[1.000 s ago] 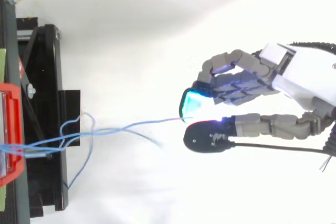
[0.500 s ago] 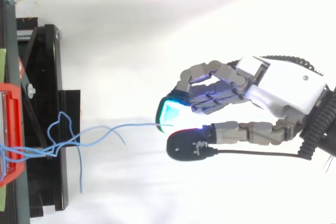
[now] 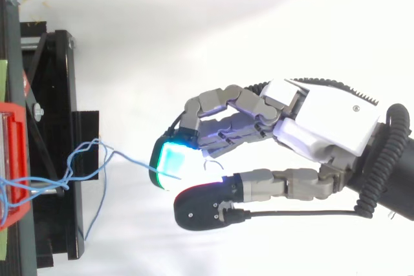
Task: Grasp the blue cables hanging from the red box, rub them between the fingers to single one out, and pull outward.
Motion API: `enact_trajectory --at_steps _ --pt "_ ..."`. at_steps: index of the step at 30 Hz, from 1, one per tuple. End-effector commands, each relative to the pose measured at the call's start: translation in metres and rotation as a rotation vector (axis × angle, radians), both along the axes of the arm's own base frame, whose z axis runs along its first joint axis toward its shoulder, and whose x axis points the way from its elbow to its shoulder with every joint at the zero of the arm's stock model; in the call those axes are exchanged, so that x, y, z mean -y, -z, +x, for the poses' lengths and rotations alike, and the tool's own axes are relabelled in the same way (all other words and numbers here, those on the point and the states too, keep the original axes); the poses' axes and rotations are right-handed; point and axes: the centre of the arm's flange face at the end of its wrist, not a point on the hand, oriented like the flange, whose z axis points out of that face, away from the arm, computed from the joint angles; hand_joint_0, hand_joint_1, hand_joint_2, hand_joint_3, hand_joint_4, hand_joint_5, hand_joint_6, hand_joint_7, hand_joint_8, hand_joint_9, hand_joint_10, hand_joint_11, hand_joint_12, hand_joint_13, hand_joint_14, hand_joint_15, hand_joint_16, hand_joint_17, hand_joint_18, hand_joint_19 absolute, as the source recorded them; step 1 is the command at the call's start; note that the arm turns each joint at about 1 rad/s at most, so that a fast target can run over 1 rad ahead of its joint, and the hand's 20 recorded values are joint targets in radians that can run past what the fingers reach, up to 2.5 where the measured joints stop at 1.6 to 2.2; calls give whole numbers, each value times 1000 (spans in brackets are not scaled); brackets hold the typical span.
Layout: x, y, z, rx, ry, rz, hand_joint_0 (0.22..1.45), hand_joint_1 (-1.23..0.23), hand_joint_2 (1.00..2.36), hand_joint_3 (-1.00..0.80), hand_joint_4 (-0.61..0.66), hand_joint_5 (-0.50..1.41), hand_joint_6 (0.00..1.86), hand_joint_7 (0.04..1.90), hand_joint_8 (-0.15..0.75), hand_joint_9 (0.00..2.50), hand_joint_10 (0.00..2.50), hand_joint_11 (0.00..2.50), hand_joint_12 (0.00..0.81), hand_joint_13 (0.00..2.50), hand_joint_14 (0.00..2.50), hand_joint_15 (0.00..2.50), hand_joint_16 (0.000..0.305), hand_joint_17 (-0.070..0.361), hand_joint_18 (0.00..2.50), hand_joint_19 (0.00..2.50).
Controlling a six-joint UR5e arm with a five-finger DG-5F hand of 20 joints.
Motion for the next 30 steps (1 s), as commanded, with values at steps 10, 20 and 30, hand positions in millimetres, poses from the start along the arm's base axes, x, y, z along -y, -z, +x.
enact_trajectory --at_steps 10,20,30 --pt "0 0 1 8 -1 -3 609 -798 1008 -159 -60 -104 903 1077 274 687 5 173 382 668 12 328 51 115 672 344" --pt "0 -1 1 9 -2 -2 610 -801 1008 -167 -56 -104 903 1071 273 703 5 189 379 668 12 332 50 113 672 352" --pt "0 -1 1 9 -2 -2 604 -810 1007 -138 -41 -99 901 1079 294 846 8 259 390 737 13 345 53 119 767 378"
